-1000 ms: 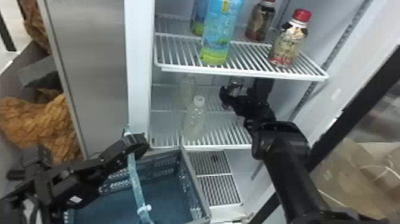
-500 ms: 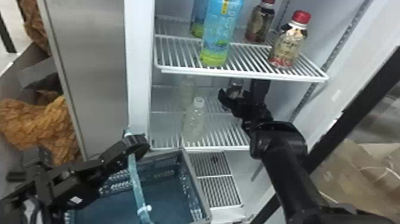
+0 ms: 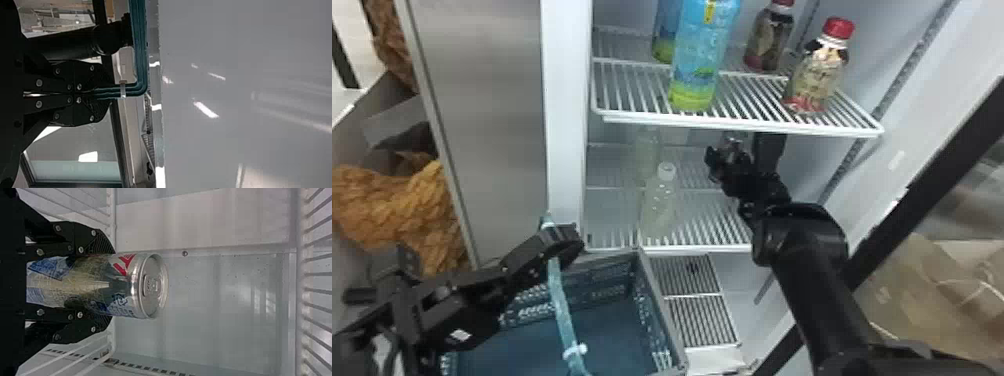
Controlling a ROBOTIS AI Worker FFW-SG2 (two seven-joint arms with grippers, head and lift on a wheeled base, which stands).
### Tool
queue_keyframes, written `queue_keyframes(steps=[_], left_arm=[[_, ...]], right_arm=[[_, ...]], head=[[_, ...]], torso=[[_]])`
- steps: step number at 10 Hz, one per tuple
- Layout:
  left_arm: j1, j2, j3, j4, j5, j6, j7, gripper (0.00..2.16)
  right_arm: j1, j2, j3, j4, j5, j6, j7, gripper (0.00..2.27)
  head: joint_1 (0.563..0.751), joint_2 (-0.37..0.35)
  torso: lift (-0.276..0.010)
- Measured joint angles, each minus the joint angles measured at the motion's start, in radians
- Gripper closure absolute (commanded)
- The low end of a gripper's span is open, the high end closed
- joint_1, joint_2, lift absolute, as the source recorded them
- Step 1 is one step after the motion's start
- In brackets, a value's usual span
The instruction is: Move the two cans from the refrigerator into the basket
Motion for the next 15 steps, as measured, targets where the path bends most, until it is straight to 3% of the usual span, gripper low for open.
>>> queue_keyframes(steps=[4,15], left_arm=[[0.004,0.0,0.002,0.0,0.002,0.0,-0.003,1.2],[0.026,0.008,0.004,0.0,0.002,0.0,-0.006,1.2]], right_arm=[[0.083,0.002,-0.01,-0.132,-0.007,0.021,-0.008,1.28],[0.447,-0.002,-0.026,-0.7,-0.057,0.232,-0.009,1.28]], head=[[0.655,-0.273],[0.695,-0.287]], torso=[[-0.218],[-0.218]])
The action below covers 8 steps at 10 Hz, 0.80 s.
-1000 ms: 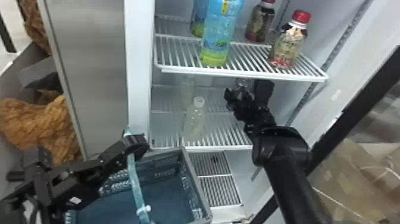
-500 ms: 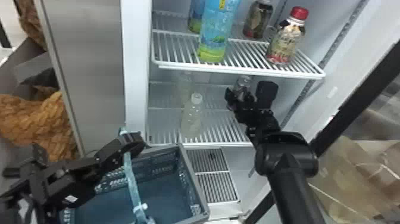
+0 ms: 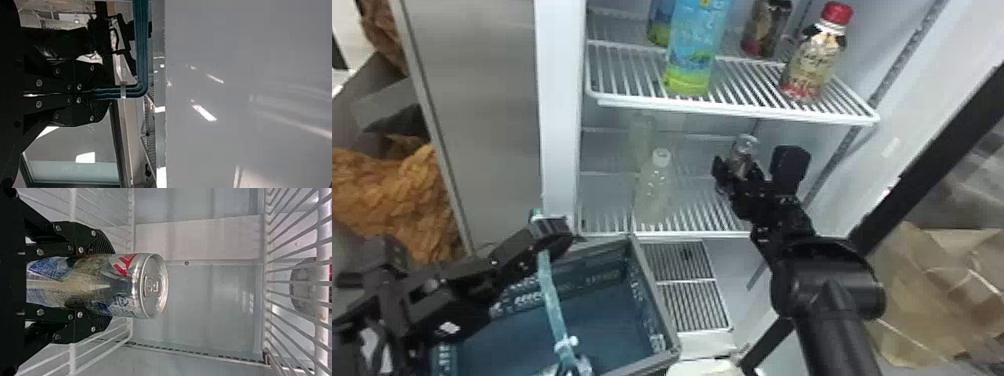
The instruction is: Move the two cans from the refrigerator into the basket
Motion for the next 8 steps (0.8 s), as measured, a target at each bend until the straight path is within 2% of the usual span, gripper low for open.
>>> queue_keyframes(steps=[8], left_arm=[[0.018,0.0,0.001,0.0,0.002,0.0,-0.002,1.2]], right_arm=[[0.283,-0.021,-0.023,-0.398,-0.103,0.126,0.0,1.28]], head=[[0.695,-0.294]], torso=[[-0.218]])
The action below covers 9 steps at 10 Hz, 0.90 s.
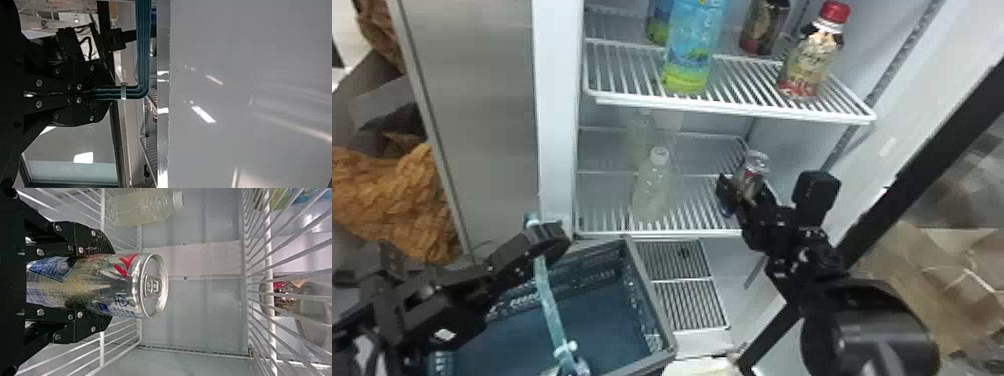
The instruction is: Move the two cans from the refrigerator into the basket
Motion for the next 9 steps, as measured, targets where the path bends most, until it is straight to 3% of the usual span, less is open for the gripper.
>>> queue_keyframes(steps=[9], left_arm=[[0.014,0.0,-0.001,-0.002,0.004,-0.005,0.0,1.2]], right_arm=[[0.362,-0.003,-0.055,-0.468,-0.14,0.187,0.017,1.28]], head=[[0.695,-0.282]], torso=[[-0.218]])
